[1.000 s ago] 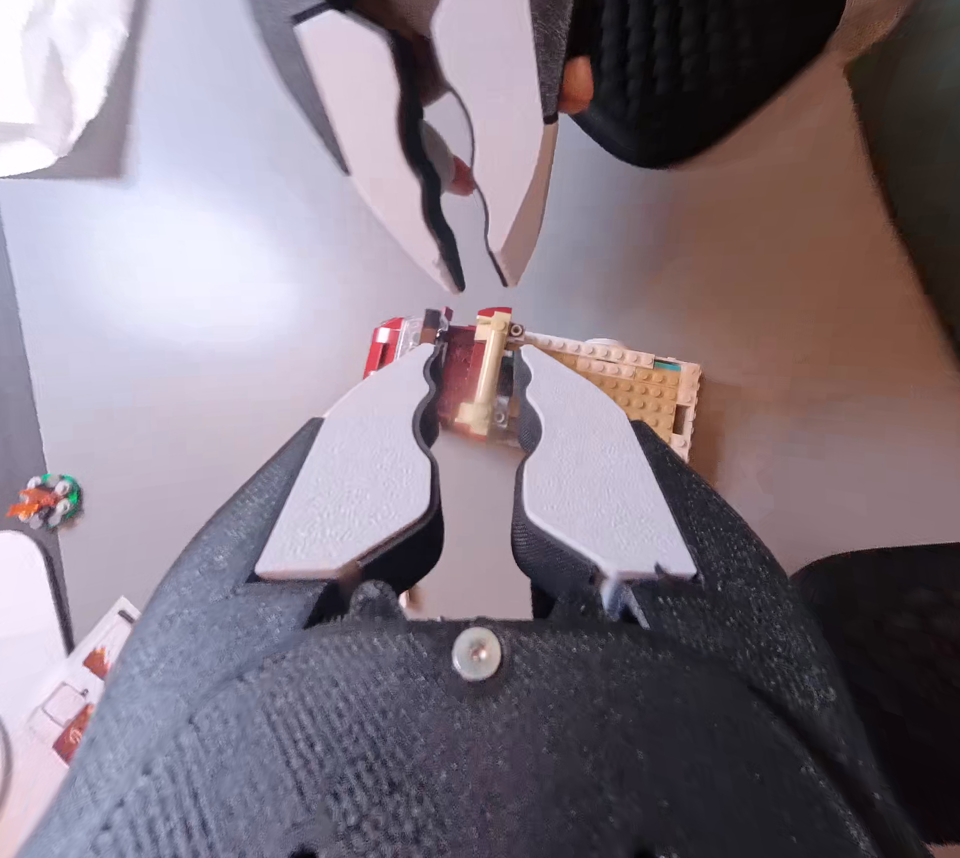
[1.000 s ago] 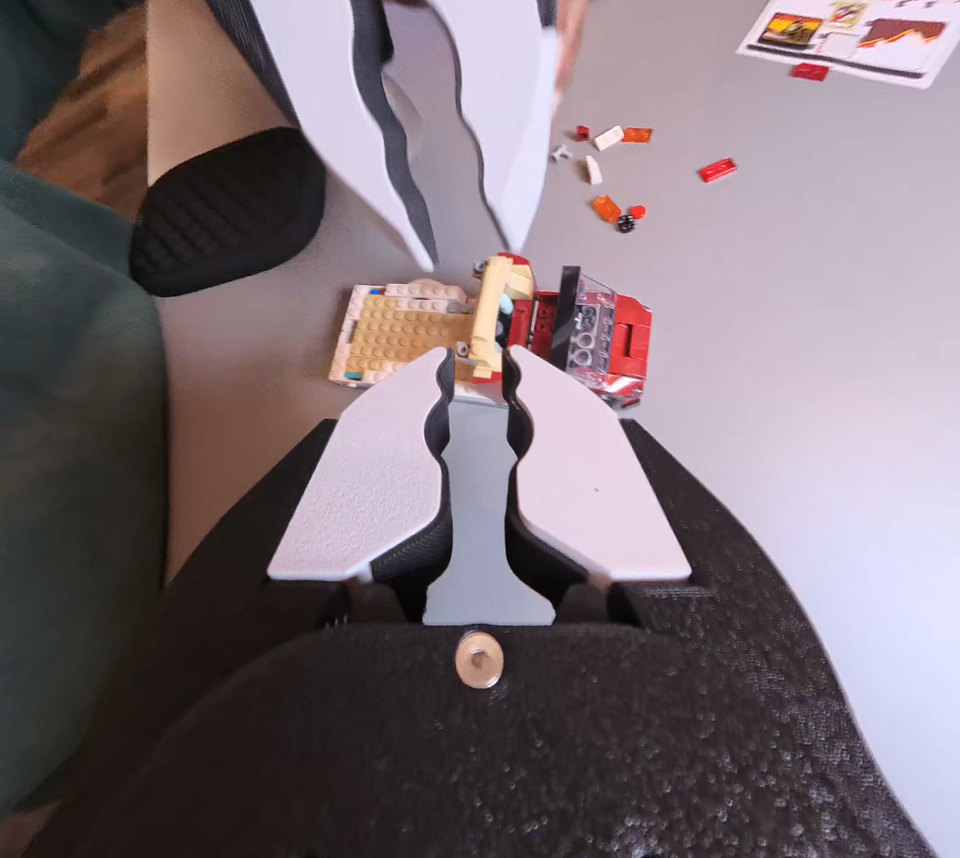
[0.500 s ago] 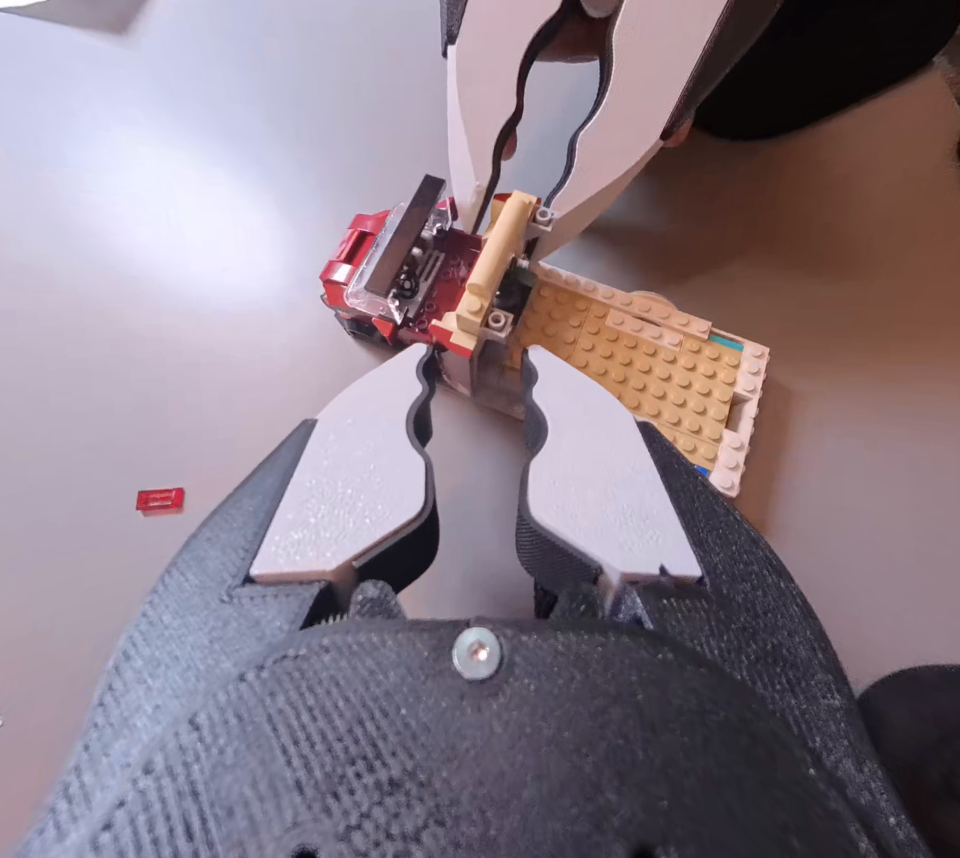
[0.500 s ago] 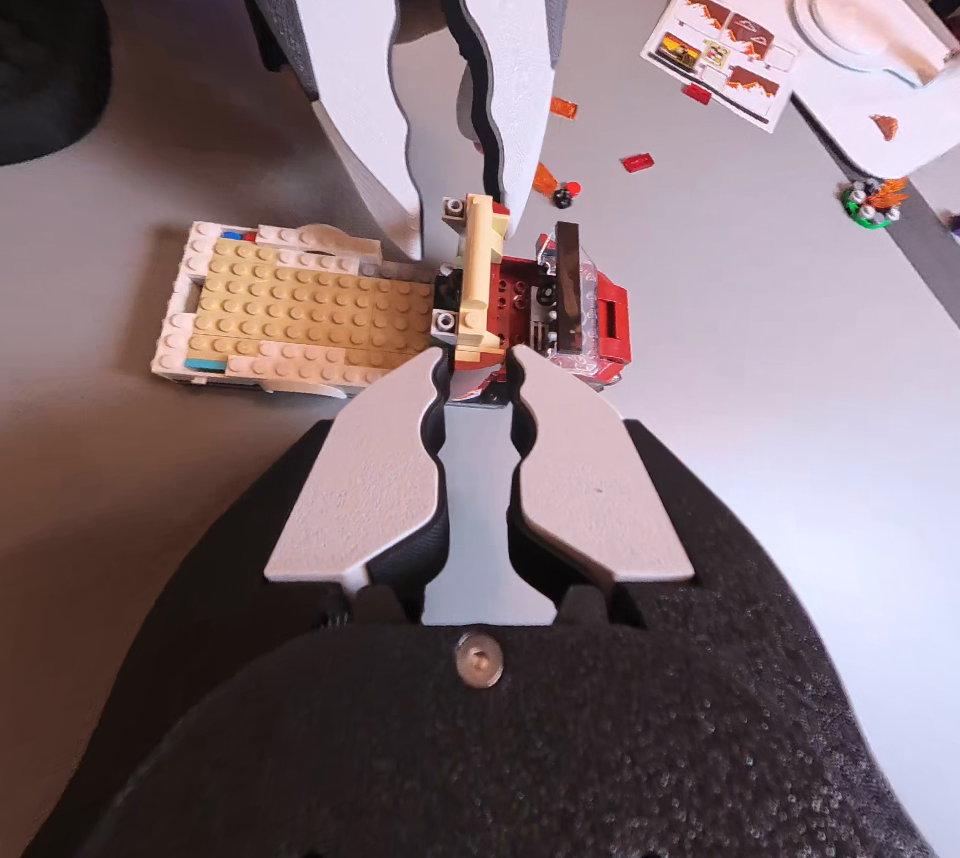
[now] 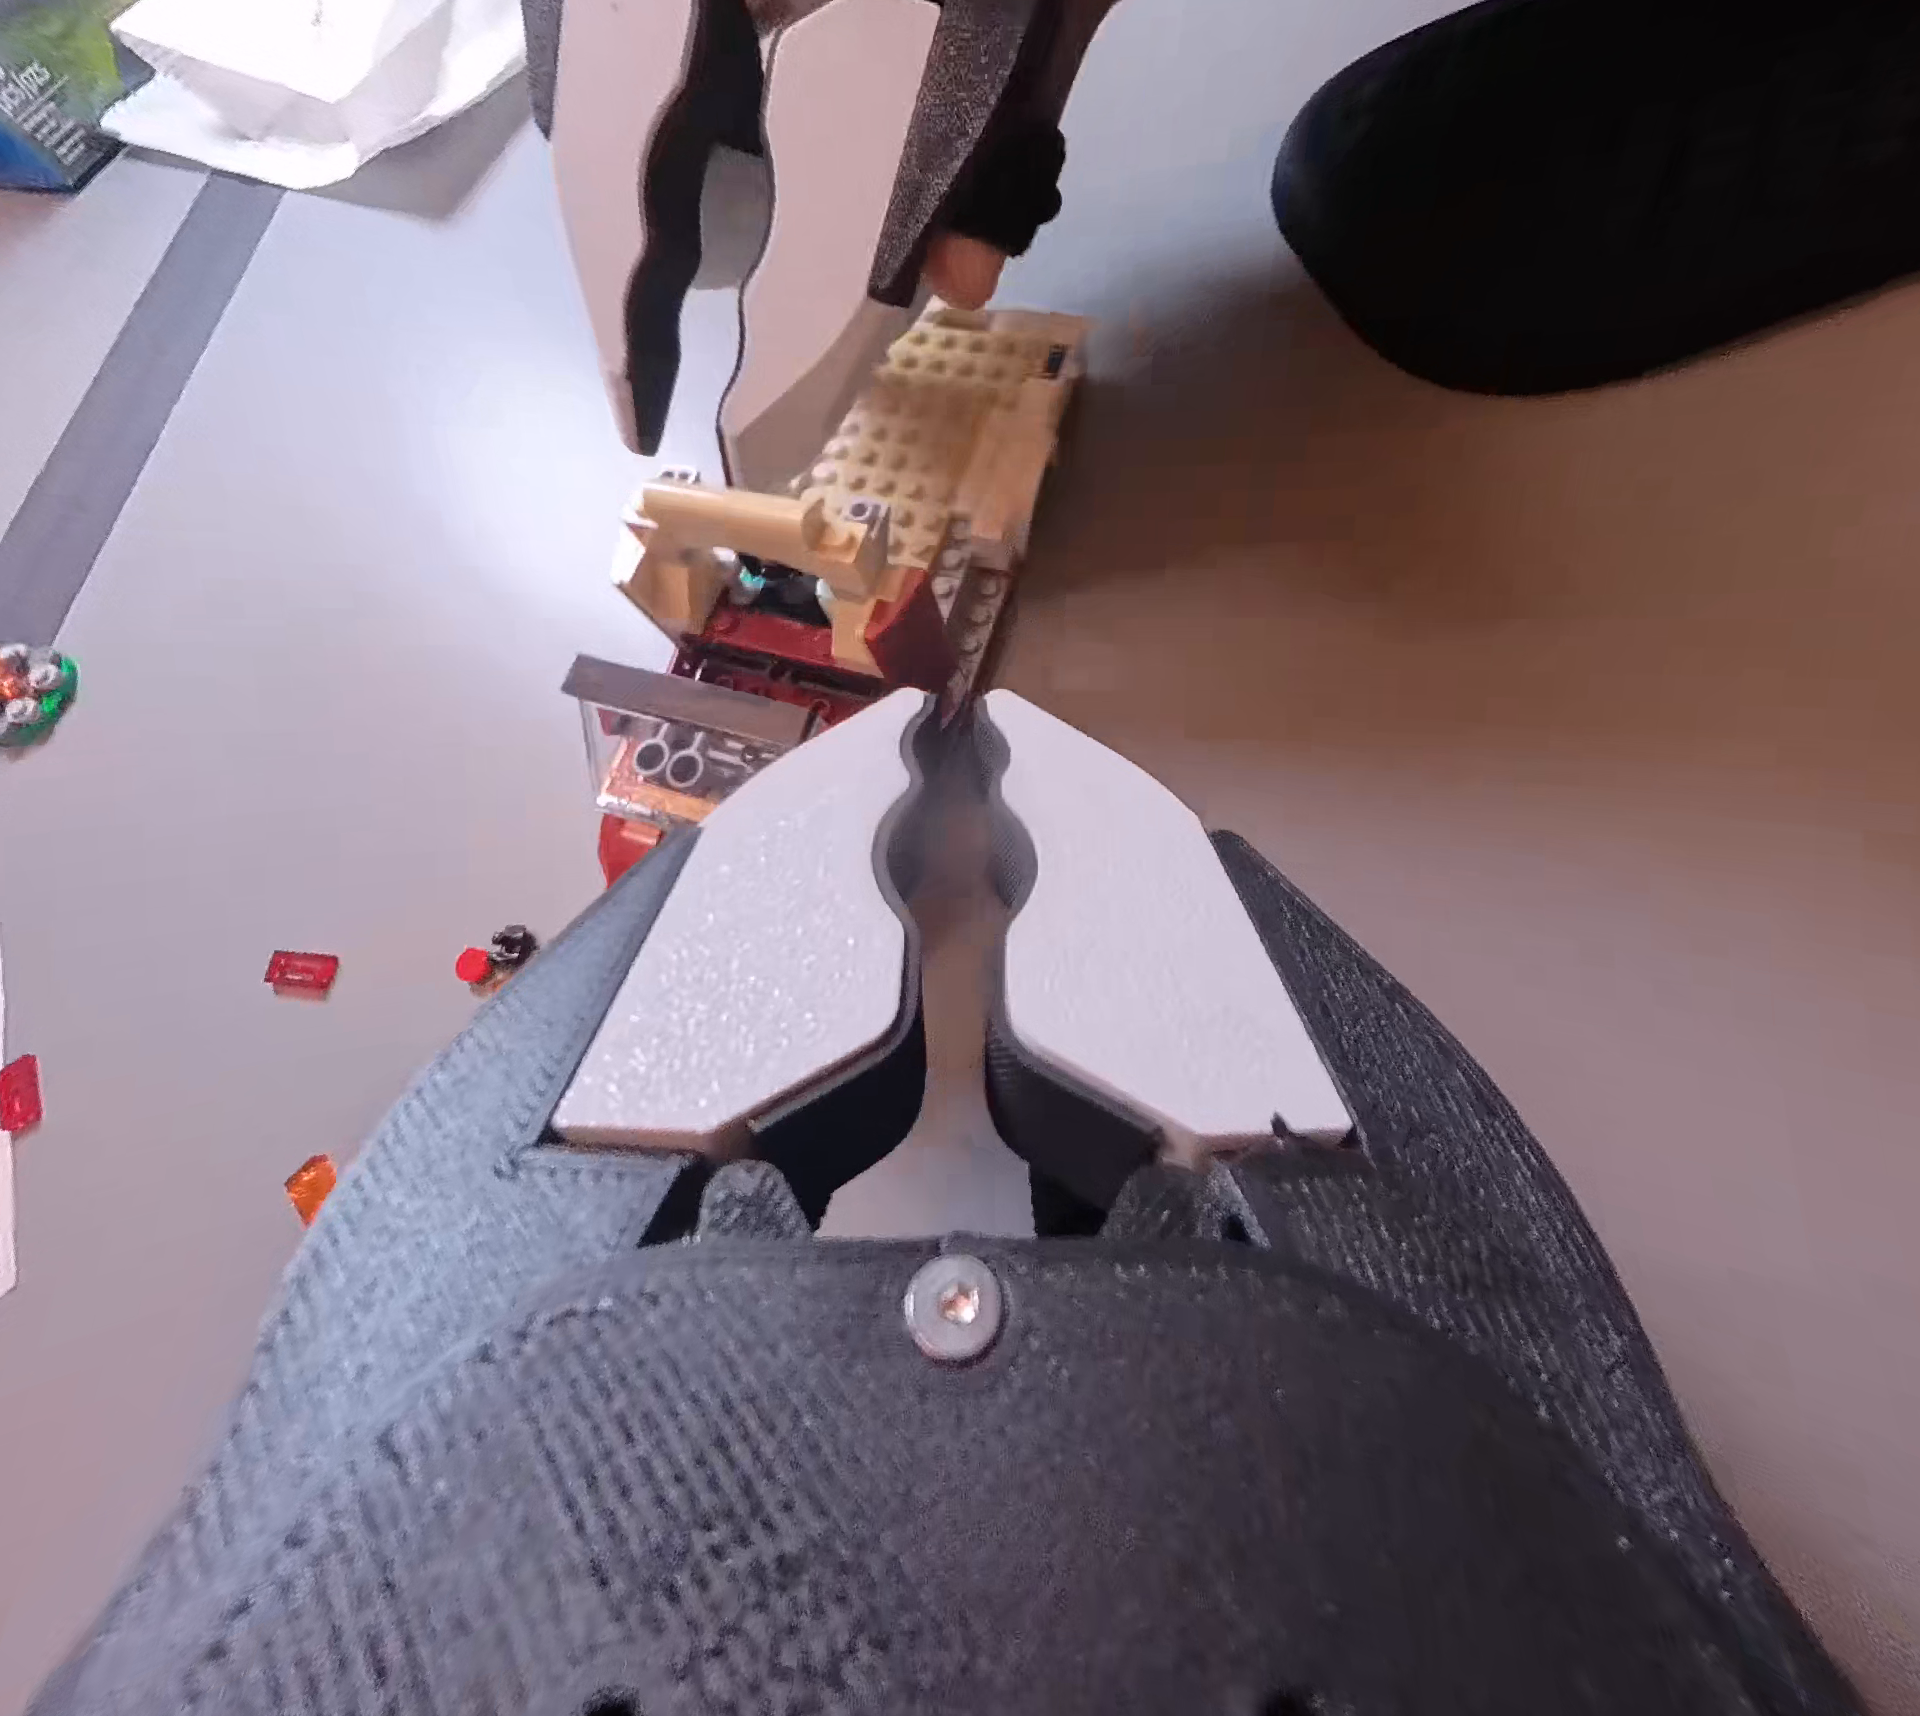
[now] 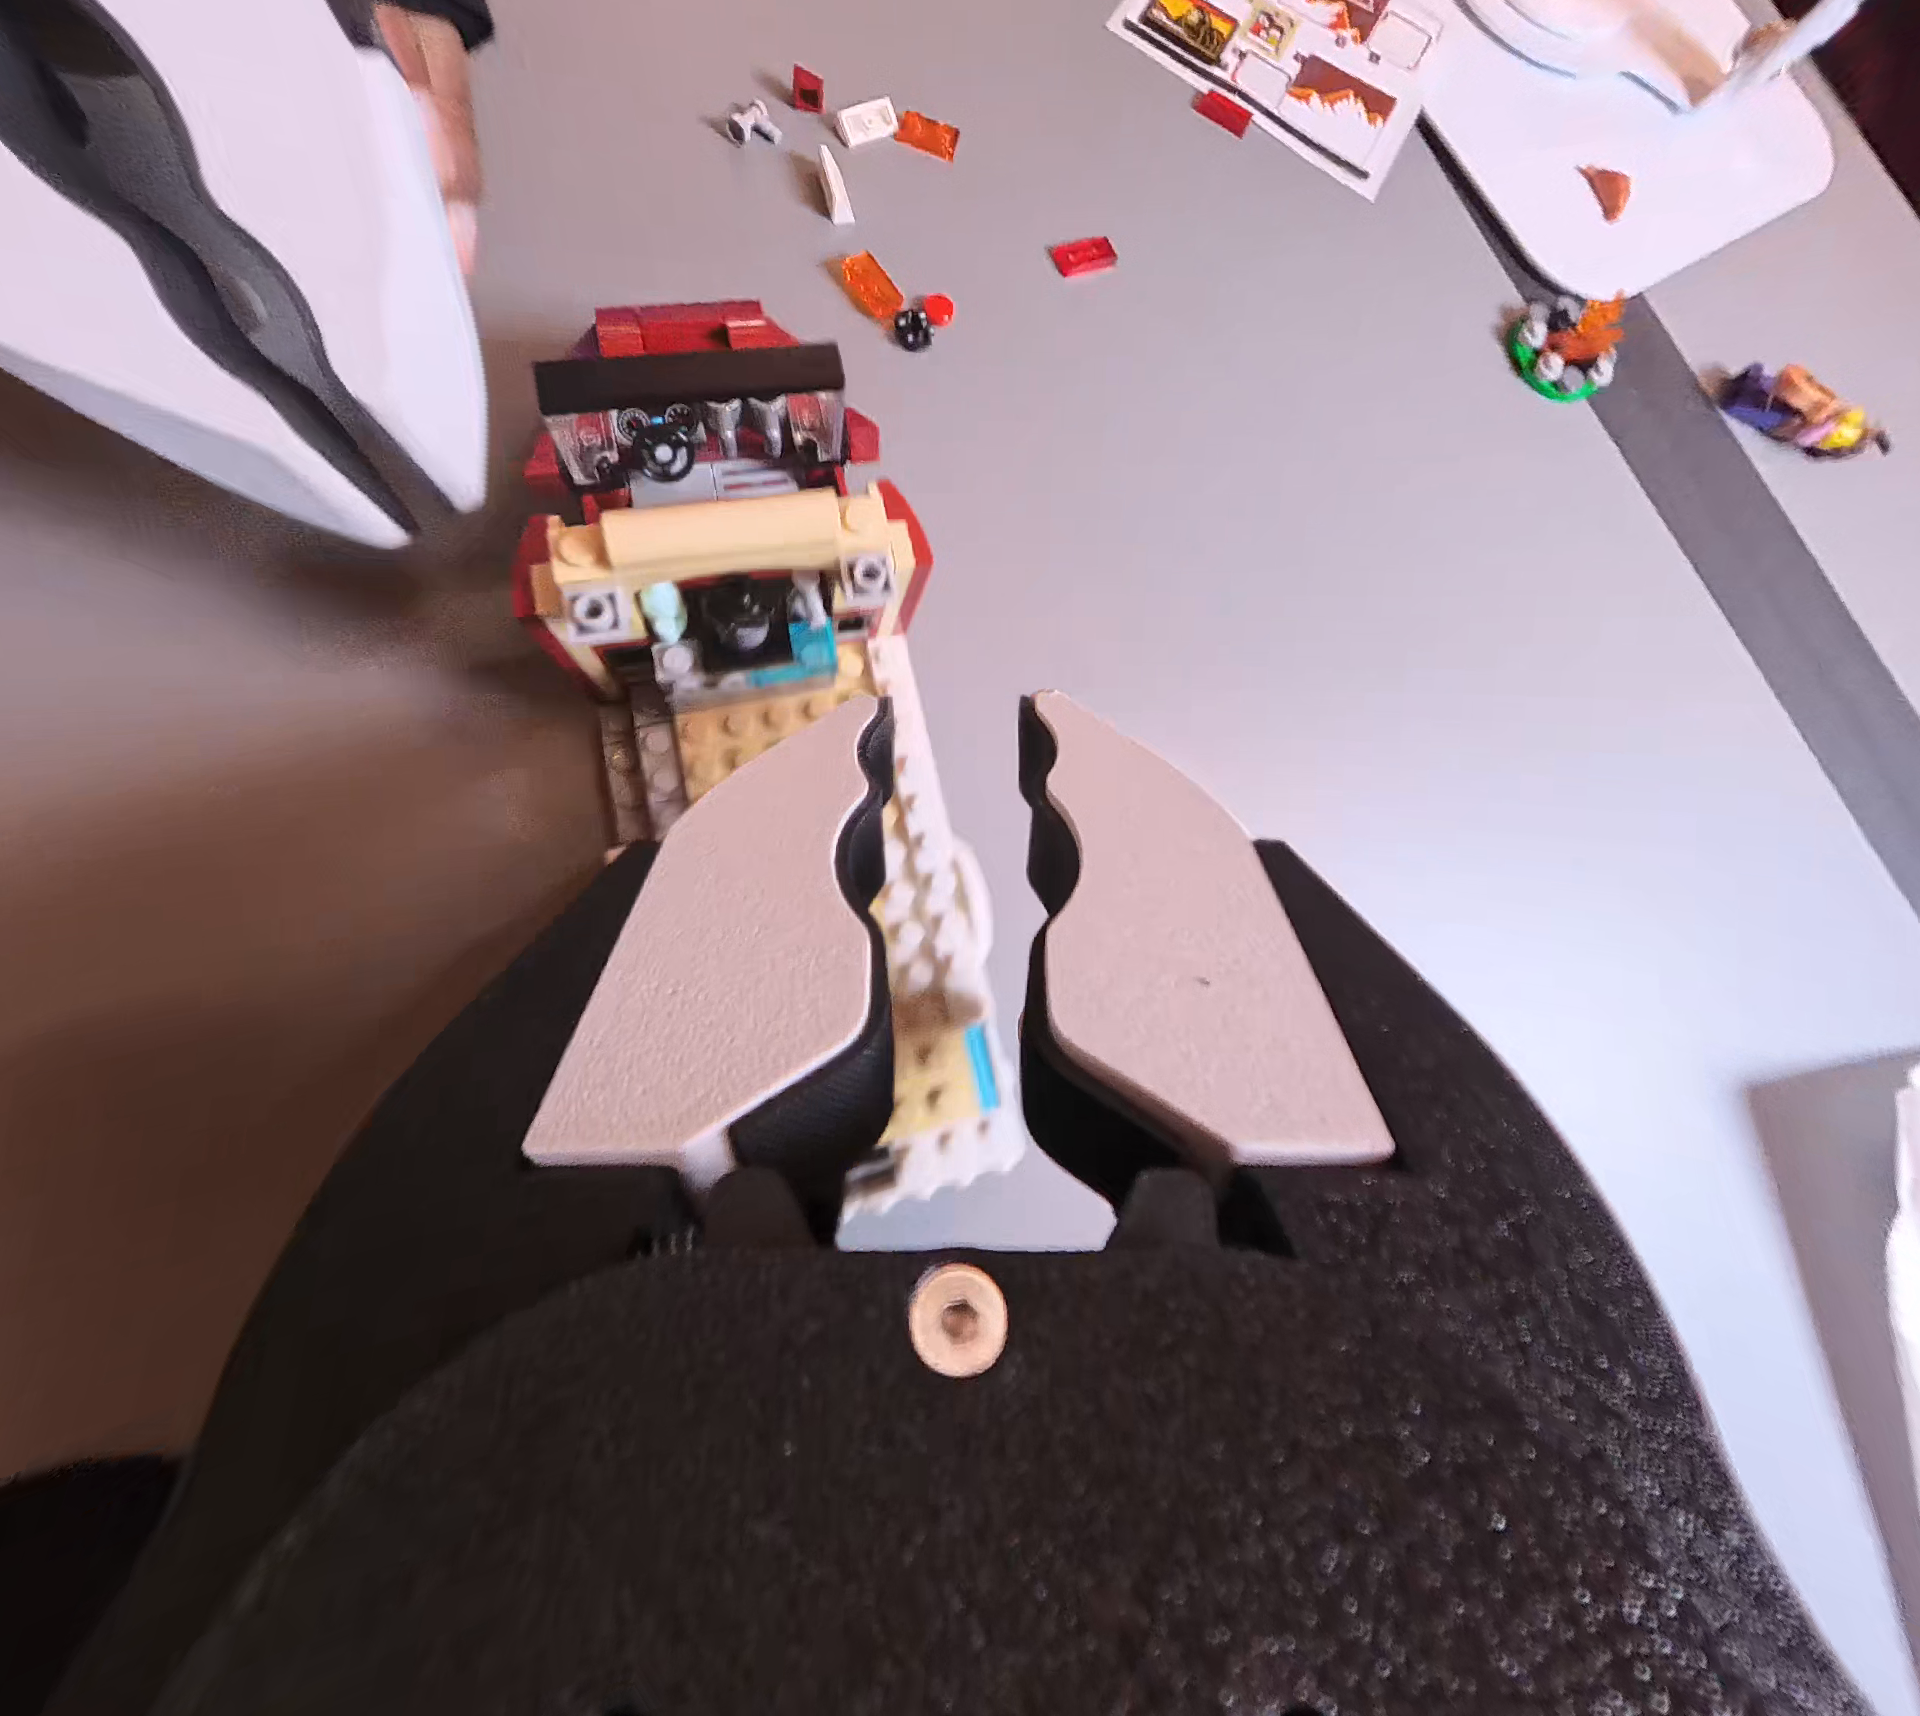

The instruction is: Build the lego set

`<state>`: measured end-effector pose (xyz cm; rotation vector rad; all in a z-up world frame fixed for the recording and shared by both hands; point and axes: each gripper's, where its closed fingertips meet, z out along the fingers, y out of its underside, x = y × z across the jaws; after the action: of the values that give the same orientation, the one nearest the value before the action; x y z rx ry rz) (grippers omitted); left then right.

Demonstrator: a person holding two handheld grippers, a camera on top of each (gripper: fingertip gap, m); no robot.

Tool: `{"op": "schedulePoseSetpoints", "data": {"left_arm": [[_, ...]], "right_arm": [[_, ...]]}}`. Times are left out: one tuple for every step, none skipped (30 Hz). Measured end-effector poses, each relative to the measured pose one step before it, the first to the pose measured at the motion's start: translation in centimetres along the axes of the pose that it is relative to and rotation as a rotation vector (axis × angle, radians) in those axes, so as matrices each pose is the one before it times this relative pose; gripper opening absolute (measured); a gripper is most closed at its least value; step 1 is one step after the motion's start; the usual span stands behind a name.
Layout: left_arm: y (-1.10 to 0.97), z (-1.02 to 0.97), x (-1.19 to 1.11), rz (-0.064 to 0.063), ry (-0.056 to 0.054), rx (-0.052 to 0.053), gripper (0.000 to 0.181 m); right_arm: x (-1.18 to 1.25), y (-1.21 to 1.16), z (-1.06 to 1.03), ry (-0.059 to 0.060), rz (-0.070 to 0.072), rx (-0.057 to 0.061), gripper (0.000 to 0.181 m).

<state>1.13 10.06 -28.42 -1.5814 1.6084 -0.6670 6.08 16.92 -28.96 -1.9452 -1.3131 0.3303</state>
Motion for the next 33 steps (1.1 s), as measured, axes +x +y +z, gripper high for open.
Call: {"op": "schedulePoseSetpoints", "data": {"left_arm": [[-0.454, -0.445, -0.009, -0.0016, -0.0012, 0.0153, 0.007], [-0.417, -0.509, -0.245, -0.0024, -0.0038, 0.0187, 0.008], [-0.251, -0.484, -0.648, 0.0027, -0.0176, 0.013, 0.01], [-0.065, -0.389, -0.967, 0.008, -0.0278, 0.0067, 0.016], [0.135, -0.208, -0.97, 0.0001, -0.0166, -0.0003, 0.023], [0.261, 0.002, -0.727, -0.0181, 0.0069, -0.0071, 0.036], [0.46, 0.259, -0.535, -0.0267, 0.0237, -0.0168, 0.051], [0.877, 0.492, -0.466, -0.0259, 0.0278, -0.0391, 0.065], [1.105, 0.647, -0.34, -0.0249, 0.0299, -0.0519, 0.077], [0.96, 0.703, -0.11, -0.0174, 0.0305, -0.0415, 0.082], [0.627, 0.626, -0.038, 0.0, 0.0147, -0.0205, 0.082], [0.369, 0.462, 0.034, 0.0194, -0.0031, -0.0084, 0.074], [0.192, 0.27, 0.257, 0.0263, -0.007, -0.0069, 0.063], [-0.047, 0.121, 0.127, 0.0227, -0.0265, 0.0018, 0.06], [-0.069, 0.059, 0.146, 0.0009, -0.025, 0.0015, 0.06], [-0.06, 0.013, 0.252, -0.0226, -0.0163, -0.0005, 0.06], [-0.057, 0.003, 0.244, -0.0147, -0.0201, 0.0046, 0.06], [-0.017, -0.016, 0.22, -0.0263, -0.025, 0.0041, 0.06], [0.008, -0.054, 0.166, -0.0312, -0.0311, -0.0003, 0.06], [0.05, -0.079, 0.158, -0.0249, -0.0342, -0.0049, 0.06], [0.05, -0.096, 0.147, -0.027, -0.0332, -0.006, 0.06], [0.023, -0.072, 0.174, -0.0206, -0.0291, -0.0018, 0.06], [0.023, -0.085, 0.224, -0.0178, -0.022, 0.0002, 0.06], [0.063, -0.133, 0.346, -0.0093, -0.0067, -0.0033, 0.059], [-0.019, -0.186, 0.497, -0.0078, 0.0085, 0.0027, 0.061], [-0.046, -0.215, 0.566, -0.0107, 0.0179, 0.0081, 0.064], [0.006, -0.195, 0.484, -0.0054, 0.0192, 0.0077, 0.064], [-0.087, -0.176, 0.324, -0.0024, 0.0165, 0.0148, 0.063], [-0.129, -0.144, 0.092, -0.0031, 0.0106, 0.0148, 0.061], [-0.059, -0.081, 0.029, -0.0012, 0.0133, 0.0075, 0.059], [0.006, -0.014, -0.058, -0.0103, 0.0103, 0.004, 0.057], [0.04, 0.021, 0.012, -0.0145, 0.0123, 0.0018, 0.056], [-0.035, -0.03, -0.04, -0.0071, 0.005, 0.0062, 0.055]], "right_arm": [[0.062, 0.242, -0.582, -0.0061, 0.0203, -0.0001, 0.024], [-0.131, 0.089, -0.655, -0.0084, 0.0257, 0.0134, 0.025], [-0.316, 0.028, -0.635, -0.0086, 0.0247, 0.0176, 0.027], [-0.542, 0.041, -0.531, -0.0107, 0.0216, 0.014, 0.03], [-0.693, 0.05, -0.326, -0.0093, 0.0176, 0.0096, 0.034], [-0.742, 0.056, -0.122, -0.0034, 0.0124, 0.0052, 0.036], [-0.805, 0.005, 0.081, -0.002, 0.0053, 0.0042, 0.037], [-0.815, -0.085, 0.222, 0.0001, 0.0016, 0.0056, 0.038], [-0.67, -0.17, 0.31, 0.008, 0.0014, 0.0063, 0.038], [-0.48, -0.174, 0.333, 0.0154, 0.0018, 0.0033, 0.038], [-0.257, -0.117, 0.312, 0.0213, 0.0016, -0.0012, 0.038], [-0.166, -0.114, 0.231, 0.0182, -0.0017, 0.0008, 0.038], [-0.067, -0.092, 0.133, 0.0157, 0.0021, 0.002, 0.037], [0.059, -0.079, 0.03, 0.0145, 0.0067, 0.0041, 0.033], [0.008, -0.129, -0.048, 0.0034, 0.0092, 0.0092, 0.032], [-0.079, -0.153, -0.096, -0.0072, 0.015, 0.0102, 0.029], [0.0, -0.117, -0.084, -0.0039, 0.0211, 0.0049, 0.029], [0.091, -0.06, -0.073, 0.0017, 0.0197, -0.0023, 0.029], [0.142, -0.083, -0.088, 0.0098, 0.0152, -0.0022, 0.029], [0.168, -0.083, -0.111, 0.0158, 0.0121, -0.0023, 0.029], [0.099, -0.049, -0.116, 0.0133, 0.0124, -0.005, 0.029], [-0.074, -0.023, -0.119, 0.0019, 0.0164, -0.0048, 0.027], [-0.237, -0.079, -0.155, -0.013, 0.0281, 0.001, 0.025], [-0.191, -0.088, -0.161, -0.0168, 0.041, 0.0015, 0.024], [-0.047, -0.067, -0.203, -0.0124, 0.0386, 0.0008, 0.022], [-0.048, -0.139, -0.22, -0.0142, 0.0273, 0.0073, 0.021], [-0.023, -0.163, -0.21, -0.0126, 0.0231, 0.0082, 0.018], [0.037, 0.001, -0.116, -0.0068, 0.0204, -0.0049, 0.017], [-0.026, 0.114, -0.019, -0.006, 0.0111, -0.0151, 0.017], [-0.05, 0.025, 0.024, -0.0022, 0.0001, -0.0107, 0.016], [-0.028, 0.008, 0.064, 0.0059, -0.0097, -0.0122, 0.015], [0.023, 0.002, 0.072, 0.0137, -0.0184, -0.0159, 0.015], [0.075, -0.036, 0.053, 0.0199, -0.0237, -0.0148, 0.014]]}}
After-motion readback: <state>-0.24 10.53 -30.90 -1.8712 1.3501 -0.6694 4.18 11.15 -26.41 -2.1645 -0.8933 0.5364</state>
